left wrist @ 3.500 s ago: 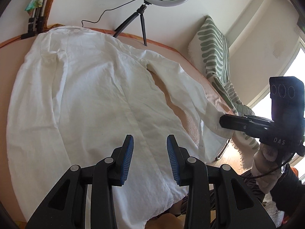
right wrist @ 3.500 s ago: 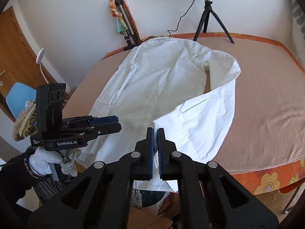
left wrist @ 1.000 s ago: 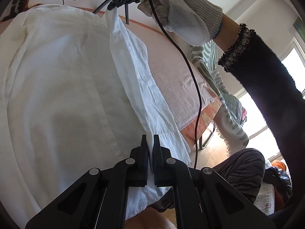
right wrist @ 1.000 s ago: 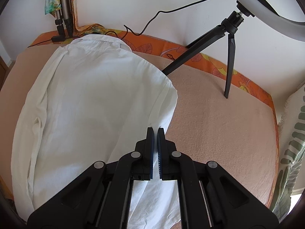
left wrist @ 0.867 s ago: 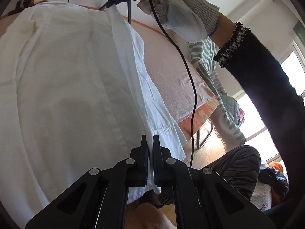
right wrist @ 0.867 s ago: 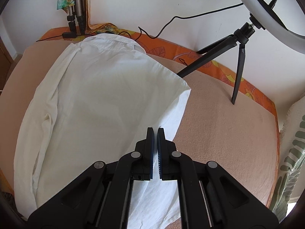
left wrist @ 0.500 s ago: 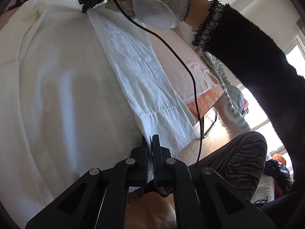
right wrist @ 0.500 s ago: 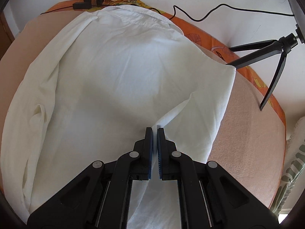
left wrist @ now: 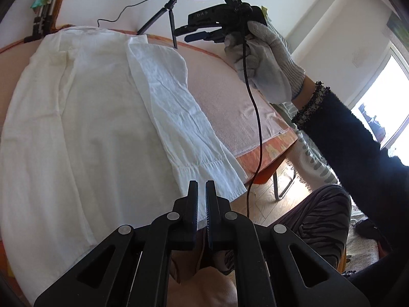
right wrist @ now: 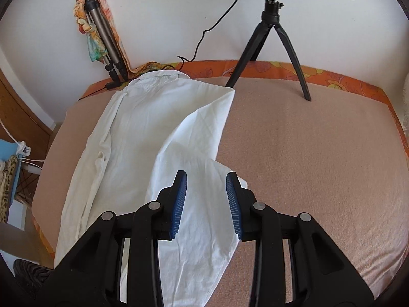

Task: Fold small clothes

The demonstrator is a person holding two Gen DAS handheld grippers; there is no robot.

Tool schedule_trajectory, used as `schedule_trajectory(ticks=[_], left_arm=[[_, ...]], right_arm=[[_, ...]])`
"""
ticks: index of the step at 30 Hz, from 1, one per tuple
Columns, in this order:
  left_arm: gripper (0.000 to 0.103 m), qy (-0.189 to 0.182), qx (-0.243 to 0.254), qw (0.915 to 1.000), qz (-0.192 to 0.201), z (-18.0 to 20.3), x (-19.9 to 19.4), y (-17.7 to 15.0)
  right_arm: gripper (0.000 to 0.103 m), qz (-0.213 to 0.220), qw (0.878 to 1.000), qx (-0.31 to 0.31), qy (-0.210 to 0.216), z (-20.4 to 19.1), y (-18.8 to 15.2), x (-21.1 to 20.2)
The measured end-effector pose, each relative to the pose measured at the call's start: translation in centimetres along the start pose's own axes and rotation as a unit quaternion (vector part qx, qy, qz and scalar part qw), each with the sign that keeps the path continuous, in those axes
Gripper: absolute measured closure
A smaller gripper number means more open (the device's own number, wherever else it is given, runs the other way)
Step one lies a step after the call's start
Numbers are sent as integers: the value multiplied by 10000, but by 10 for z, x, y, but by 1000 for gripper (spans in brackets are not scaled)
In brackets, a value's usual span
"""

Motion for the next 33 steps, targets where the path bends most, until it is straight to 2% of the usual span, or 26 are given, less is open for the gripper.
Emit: schedule_trajectory(ticks=[3,6,7,9,11,12,15,17,21,28,30,31,33], left_arm=[[98,-113,-8,9999,-17,6,10,2],[98,-108,68,9999,-44,17,26,3],[97,-105,106,9999,-61,21,31,5],[86,-41,227,9997,-61,30,40,5],[70,35,502,9987,-59,44,48,2],[69,76,722,9973,-64,52,51,0],[61,360,1401,9892,-229,75,62,-10],[49,637,1810,9810,-301,87,71,-15],[48,952,2132,9716,-389,97,91,-14],[48,1587,2205,9622,-168,104,114,-11],[47,1770,2304,9568,-47,107,114,-11],[46,1815,2323,9556,11,107,114,-11],[49,1781,2233,9583,96,105,116,-10]], right_arm=[[65,79,9998,199,20,27,-21,-3],[49,167,9985,469,211,49,-32,3],[48,184,9981,505,306,52,-33,6],[47,74,9974,480,530,54,-33,14],[44,-39,9969,378,690,51,-31,21],[41,-103,9967,353,725,48,-31,24],[40,-113,9962,288,814,49,-30,24],[40,-102,9956,311,882,54,-31,24],[40,-87,9941,500,961,66,-32,25],[40,18,9905,744,1152,81,-29,25],[40,44,9891,799,1233,83,-28,27],[40,40,9886,812,1268,84,-27,29],[40,39,9875,831,1338,83,-27,33]])
Point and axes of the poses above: each gripper's, at about its wrist camera, not at the fingertips, and x roughly the way its jaws point, z to its right, y to its top, the point moved 2 cm from there along x, roughly the way its jaws point, and after that the axes turned 5 degrees about y, right-handed, at the moved point
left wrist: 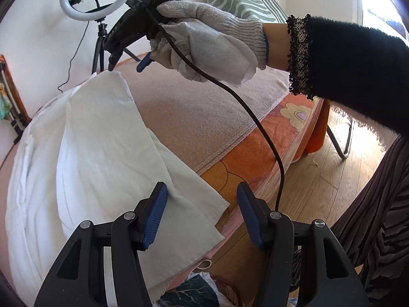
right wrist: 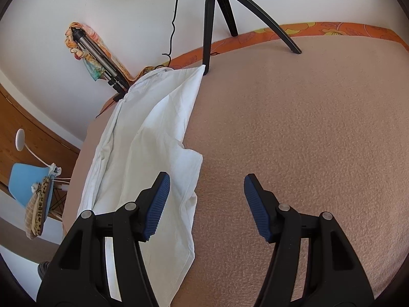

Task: Fold small clothes

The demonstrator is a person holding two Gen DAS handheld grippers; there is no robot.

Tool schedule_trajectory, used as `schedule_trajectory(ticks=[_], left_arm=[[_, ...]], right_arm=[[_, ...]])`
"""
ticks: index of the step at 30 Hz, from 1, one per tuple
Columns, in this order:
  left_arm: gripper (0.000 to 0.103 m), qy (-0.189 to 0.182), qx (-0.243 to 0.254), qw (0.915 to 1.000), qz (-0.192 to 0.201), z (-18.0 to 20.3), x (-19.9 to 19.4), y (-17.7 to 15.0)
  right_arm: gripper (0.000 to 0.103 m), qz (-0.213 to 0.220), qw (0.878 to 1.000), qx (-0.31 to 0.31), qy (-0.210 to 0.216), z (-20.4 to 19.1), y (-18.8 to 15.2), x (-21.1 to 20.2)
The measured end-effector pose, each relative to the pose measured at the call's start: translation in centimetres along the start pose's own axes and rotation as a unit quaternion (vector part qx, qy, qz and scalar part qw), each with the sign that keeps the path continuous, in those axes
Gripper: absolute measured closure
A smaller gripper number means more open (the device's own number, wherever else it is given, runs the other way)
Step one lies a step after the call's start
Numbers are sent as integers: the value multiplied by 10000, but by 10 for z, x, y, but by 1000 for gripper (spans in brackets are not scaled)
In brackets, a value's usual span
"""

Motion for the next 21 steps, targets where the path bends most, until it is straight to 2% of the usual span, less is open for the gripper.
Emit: schedule_trajectory(ticks=[1,3,5,7,11,13,15,16,17,19,21], left_arm=[[53,-13,-96,9999,39,-3,0,-1],[70,40,-317,9994,138,-11,-1,-3],[92,-61,-600,9980,161,-22,-2,-5],[98,-185,-871,9959,144,-31,-4,-7],[99,-292,-1203,9921,219,-38,-13,-10],[99,-448,-1270,9906,230,-35,-17,-9],[97,-410,-1232,9912,261,-27,-20,-8],[94,-382,-1166,9922,240,-22,-20,-6],[85,-335,-1051,9937,212,-17,-19,-4],[72,-110,-697,9974,177,-4,-15,0],[73,117,-390,9992,-20,6,-6,3]], right_arm=[[40,-22,10000,15,56,0,0,3],[40,-67,9999,2,135,-1,-1,9],[40,-90,9998,-51,150,-3,-1,15],[40,-131,9998,-52,154,-4,-2,21],[40,-225,9996,-99,154,-5,-5,30],[40,-233,9996,-118,136,-4,-6,30],[40,-222,9996,-79,157,-3,-7,29],[40,-209,9996,-65,152,-2,-7,28],[40,-196,9997,-52,148,-1,-7,27],[40,-183,9998,-20,115,1,-6,25],[40,-165,9998,2,95,1,-6,23]])
Point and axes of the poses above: each gripper's, at about its wrist camera, not at the fingertips, and x roughly the way its jaws point, z to its right, y to its top, the point moved 2 cm from there along x, roughly the way its jaws point, and after that the axes turned 5 degrees about y, right-handed, at the moved point
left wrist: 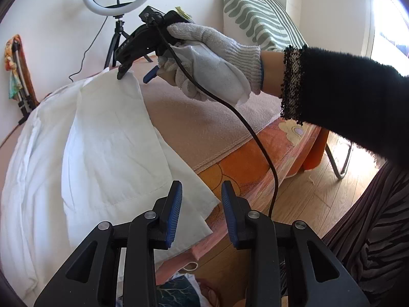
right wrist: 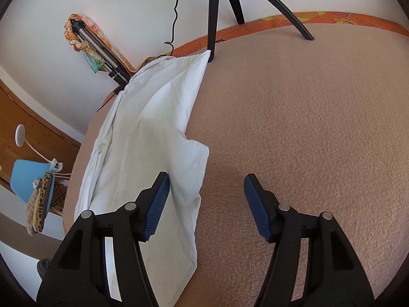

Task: Fold small clothes

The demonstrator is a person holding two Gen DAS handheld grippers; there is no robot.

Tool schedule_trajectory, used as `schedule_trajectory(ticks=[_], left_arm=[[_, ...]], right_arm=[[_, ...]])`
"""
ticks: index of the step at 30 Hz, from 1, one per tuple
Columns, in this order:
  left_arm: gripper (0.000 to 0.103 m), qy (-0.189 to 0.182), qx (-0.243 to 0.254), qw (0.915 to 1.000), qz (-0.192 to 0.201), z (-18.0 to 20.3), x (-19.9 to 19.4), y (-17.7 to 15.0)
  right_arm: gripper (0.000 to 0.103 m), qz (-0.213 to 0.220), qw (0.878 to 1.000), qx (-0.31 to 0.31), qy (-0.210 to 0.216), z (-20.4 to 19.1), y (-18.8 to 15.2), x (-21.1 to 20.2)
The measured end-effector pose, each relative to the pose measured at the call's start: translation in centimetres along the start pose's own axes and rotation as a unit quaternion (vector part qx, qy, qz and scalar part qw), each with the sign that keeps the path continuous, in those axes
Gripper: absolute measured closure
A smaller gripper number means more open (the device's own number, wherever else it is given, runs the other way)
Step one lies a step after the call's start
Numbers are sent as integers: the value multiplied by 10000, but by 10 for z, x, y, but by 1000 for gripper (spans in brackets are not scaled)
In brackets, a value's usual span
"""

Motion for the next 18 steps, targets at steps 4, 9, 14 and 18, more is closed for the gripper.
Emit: schedule_trajectory(ticks=[4,9,14,18], left_arm=[[78,237,423,9988,35,10,6,2],[101,-61,37,9999,78,-7,2,2],[101,-160,-431,9987,227,-30,-15,6],[101,-275,-679,9969,292,-40,-24,7]], right_arm=[[40,-9,10000,-31,-5,-1,-1,-1],[40,-42,10000,-20,-45,-3,-1,6],[39,-28,10000,-36,10,-4,-1,8],[40,-28,10000,-25,65,-5,-1,9]])
Point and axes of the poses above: each gripper's, at about its wrist camera, not at the fingertips, and x roughly the way its jaws point, z to its right, y to its top, the point moved 2 cm from there along x, roughly the way its jaws point, and after that the axes turned 5 degrees about y, right-handed, at the moved point
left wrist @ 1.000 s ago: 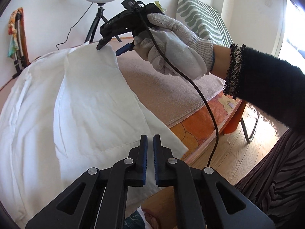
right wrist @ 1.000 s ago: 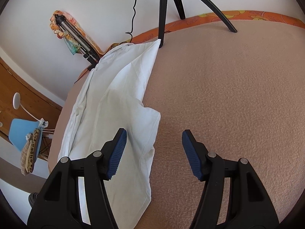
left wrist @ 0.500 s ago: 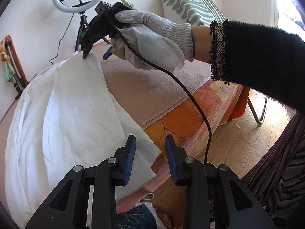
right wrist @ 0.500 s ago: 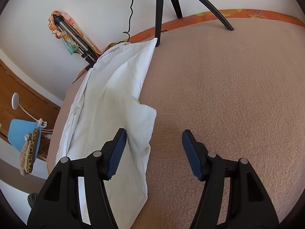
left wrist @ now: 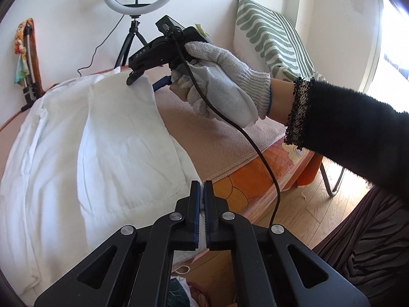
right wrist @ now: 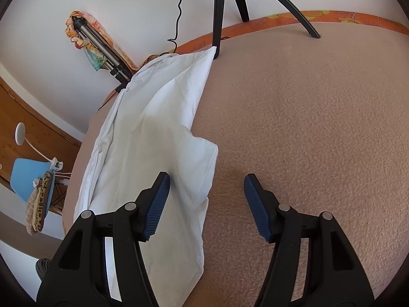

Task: Fold small clothes

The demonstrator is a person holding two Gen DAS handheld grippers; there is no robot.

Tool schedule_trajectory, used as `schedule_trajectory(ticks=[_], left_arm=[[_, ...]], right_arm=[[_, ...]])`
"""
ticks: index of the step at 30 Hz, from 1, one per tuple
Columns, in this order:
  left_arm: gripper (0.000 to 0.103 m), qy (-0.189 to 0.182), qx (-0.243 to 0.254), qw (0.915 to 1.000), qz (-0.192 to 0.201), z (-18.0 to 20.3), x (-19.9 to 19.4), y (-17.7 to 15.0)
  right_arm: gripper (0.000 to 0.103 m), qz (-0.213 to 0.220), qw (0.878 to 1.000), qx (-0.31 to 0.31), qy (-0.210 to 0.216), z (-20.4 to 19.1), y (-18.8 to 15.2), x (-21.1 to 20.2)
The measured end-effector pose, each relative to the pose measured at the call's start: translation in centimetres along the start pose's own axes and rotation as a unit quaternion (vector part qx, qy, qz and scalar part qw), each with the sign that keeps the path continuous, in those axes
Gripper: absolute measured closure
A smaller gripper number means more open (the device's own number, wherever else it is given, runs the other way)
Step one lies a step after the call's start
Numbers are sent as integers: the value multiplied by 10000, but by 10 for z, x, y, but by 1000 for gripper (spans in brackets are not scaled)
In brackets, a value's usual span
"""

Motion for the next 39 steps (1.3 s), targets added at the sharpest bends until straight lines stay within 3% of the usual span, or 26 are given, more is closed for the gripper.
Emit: schedule_trajectory(ticks=[2,4,6,14,20,30,36,39], left_arm=[[101,-15,-51,10000,23,0,-1,-1],[101,-83,-181,9998,32,-3,-2,-1],[101,-135,-278,9995,62,-6,-3,-3],[101,-315,-633,9971,284,-21,-20,-7],[101,-435,-998,9930,465,-45,-38,-16],[101,-465,-1750,9816,599,-90,-53,-46],[101,-379,-2036,9770,509,-113,-52,-63],[101,-349,-2122,9755,455,-120,-50,-68]], right_arm=[[40,12,10000,24,17,0,0,1],[48,-12,10000,39,30,-1,1,2],[90,-144,9998,109,-22,-1,2,7],[94,-255,9970,-276,-679,-36,10,4],[94,-255,9877,-786,-1330,-90,22,1],[95,-812,9439,-2142,-2377,-193,19,65],[95,-1186,9122,-2741,-2804,-225,-3,127],[95,-1254,9055,-2811,-2921,-228,-10,146]])
Point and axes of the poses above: each gripper's, at about its wrist camera, not at the fingertips, and x roughly the way its jaws point, z to its right, y to its top, the point moved 2 cm from there along x, roughly the way its jaws point, and after that the axes turned 5 degrees about y, right-handed, at the moved point
